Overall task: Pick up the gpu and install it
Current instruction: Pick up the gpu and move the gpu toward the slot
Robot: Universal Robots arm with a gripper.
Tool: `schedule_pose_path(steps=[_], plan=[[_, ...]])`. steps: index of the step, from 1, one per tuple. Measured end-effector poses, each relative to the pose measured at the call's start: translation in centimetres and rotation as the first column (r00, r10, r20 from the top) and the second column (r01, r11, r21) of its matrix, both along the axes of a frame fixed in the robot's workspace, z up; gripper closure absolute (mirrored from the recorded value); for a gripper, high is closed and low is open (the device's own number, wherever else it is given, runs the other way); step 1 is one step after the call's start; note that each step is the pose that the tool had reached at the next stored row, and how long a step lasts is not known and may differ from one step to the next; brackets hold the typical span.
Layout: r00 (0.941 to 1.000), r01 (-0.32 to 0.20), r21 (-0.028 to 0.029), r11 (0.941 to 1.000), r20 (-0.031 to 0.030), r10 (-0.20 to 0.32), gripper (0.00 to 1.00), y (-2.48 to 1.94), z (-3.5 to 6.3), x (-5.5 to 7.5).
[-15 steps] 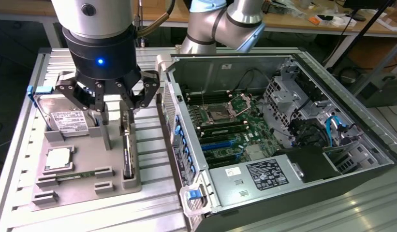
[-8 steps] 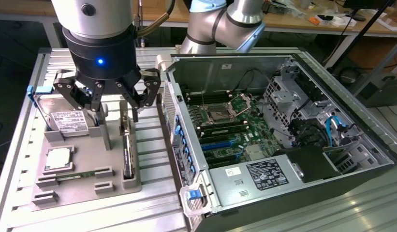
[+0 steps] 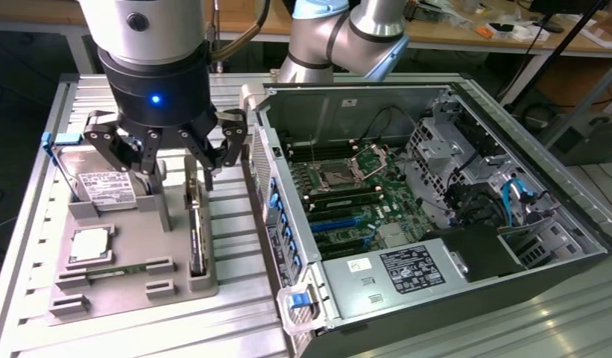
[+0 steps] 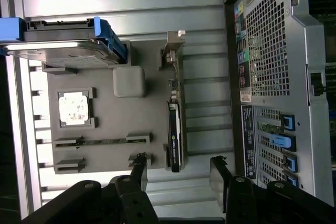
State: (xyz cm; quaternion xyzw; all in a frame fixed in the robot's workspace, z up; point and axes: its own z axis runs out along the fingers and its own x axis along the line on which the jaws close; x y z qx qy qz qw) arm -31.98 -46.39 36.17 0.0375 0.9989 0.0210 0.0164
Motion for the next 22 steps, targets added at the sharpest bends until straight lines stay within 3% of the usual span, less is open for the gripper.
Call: schedule_pose_path(steps=[22], plan=[[1.0000,0.000,0.0001,1.0000,0.0001,0.000,0.40,0.00,-2.75,0.0]])
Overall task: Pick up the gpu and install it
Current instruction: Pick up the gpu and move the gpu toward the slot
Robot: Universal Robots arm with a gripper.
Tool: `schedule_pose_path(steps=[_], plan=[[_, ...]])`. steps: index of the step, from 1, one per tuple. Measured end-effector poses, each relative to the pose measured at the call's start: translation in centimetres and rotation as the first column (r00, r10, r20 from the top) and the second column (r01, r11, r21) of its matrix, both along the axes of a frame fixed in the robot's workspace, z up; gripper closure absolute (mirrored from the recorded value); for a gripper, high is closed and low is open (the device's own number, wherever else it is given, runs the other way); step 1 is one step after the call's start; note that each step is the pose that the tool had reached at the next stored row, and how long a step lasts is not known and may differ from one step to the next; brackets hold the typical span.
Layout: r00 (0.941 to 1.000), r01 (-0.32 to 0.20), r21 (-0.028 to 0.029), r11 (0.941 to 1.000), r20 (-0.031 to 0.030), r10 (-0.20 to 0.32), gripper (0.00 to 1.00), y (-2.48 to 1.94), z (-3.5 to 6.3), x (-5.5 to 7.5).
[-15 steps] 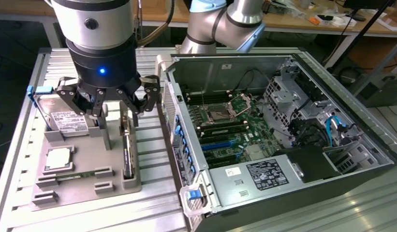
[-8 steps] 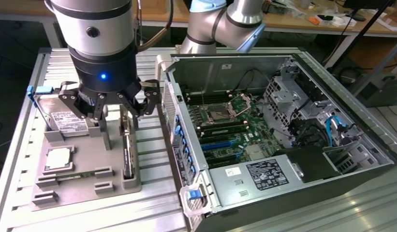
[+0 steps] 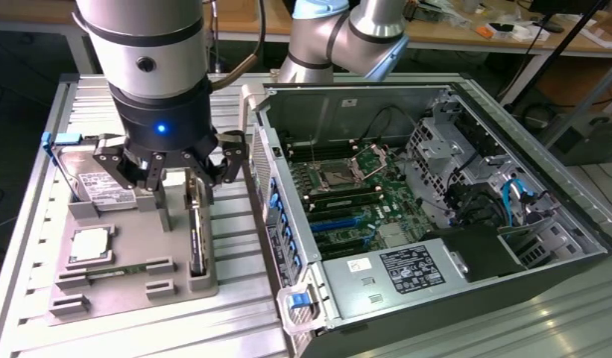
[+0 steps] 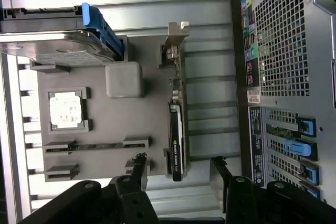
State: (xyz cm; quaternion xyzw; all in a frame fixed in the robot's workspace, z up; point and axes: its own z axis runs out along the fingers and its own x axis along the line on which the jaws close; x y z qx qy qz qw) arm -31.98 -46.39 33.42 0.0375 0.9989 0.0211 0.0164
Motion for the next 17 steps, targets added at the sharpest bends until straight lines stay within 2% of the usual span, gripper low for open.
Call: schedule_pose_path(steps=[17], plan=[[1.0000,0.000,-0.0001,1.0000,-0.0001,0.000,0.40,-0.08,-3.41,0.1]])
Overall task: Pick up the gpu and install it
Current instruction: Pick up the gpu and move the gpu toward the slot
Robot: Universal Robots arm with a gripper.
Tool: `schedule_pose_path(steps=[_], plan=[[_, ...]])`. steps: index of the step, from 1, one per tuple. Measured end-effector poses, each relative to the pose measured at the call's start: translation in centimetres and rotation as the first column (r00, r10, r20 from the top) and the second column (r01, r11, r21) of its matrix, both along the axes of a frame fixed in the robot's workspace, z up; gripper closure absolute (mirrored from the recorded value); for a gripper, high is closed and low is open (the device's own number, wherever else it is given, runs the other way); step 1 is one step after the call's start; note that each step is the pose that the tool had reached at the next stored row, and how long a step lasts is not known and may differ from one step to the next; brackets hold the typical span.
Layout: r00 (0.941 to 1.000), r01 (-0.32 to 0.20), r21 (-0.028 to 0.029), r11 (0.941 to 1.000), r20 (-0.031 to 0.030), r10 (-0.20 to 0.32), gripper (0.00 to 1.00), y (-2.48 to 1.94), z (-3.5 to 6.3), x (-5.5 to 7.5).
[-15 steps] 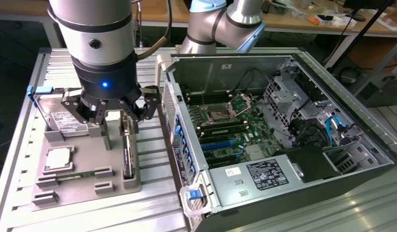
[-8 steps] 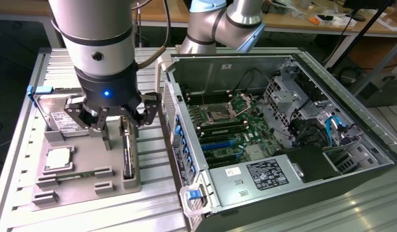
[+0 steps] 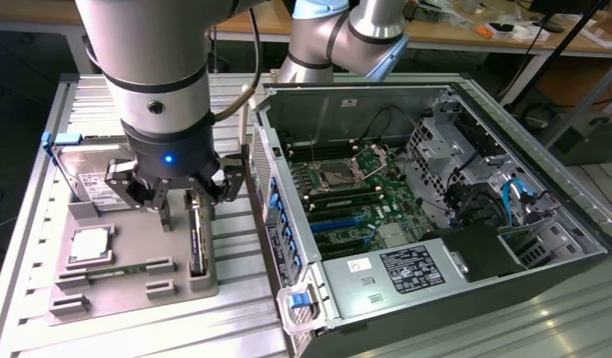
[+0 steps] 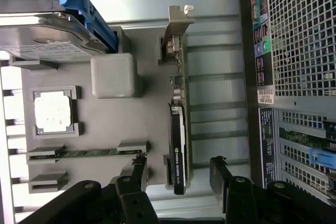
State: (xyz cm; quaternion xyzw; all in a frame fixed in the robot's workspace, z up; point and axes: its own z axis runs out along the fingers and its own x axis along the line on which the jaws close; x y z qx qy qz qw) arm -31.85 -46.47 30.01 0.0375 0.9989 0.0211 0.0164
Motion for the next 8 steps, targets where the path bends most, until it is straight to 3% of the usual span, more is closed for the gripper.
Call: schedule_pose_path(steps=[8], plan=[[1.0000,0.000,0.0001,1.0000,0.0001,0.000,0.40,0.01,-1.35,0.4]])
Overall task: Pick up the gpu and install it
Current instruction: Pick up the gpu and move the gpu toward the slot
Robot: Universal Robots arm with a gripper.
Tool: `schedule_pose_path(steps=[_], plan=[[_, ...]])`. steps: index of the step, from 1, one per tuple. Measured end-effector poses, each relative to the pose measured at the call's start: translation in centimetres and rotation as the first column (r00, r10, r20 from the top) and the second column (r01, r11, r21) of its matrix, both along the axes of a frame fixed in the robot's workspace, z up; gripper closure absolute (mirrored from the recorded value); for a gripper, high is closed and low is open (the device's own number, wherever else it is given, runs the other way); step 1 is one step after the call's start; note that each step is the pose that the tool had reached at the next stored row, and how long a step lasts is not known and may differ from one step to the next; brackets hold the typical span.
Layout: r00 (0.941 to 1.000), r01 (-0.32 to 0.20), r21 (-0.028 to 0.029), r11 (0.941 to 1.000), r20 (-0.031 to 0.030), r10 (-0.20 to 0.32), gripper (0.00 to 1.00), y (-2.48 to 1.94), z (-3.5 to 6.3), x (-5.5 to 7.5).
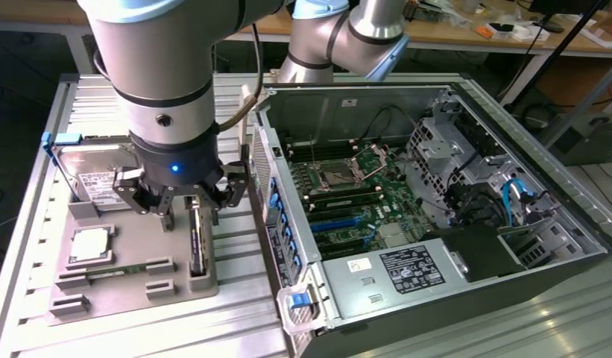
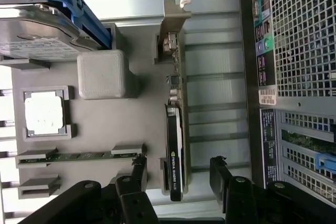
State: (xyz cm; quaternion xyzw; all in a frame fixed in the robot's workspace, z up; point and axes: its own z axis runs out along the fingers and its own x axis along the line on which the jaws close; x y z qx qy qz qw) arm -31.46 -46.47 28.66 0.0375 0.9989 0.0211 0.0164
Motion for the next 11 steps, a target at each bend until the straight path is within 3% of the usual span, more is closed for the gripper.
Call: schedule_pose_path(steps=[11], plan=[[1.0000,0.000,0.0000,1.0000,0.0000,0.000,0.40,0.00,-2.07,0.0]])
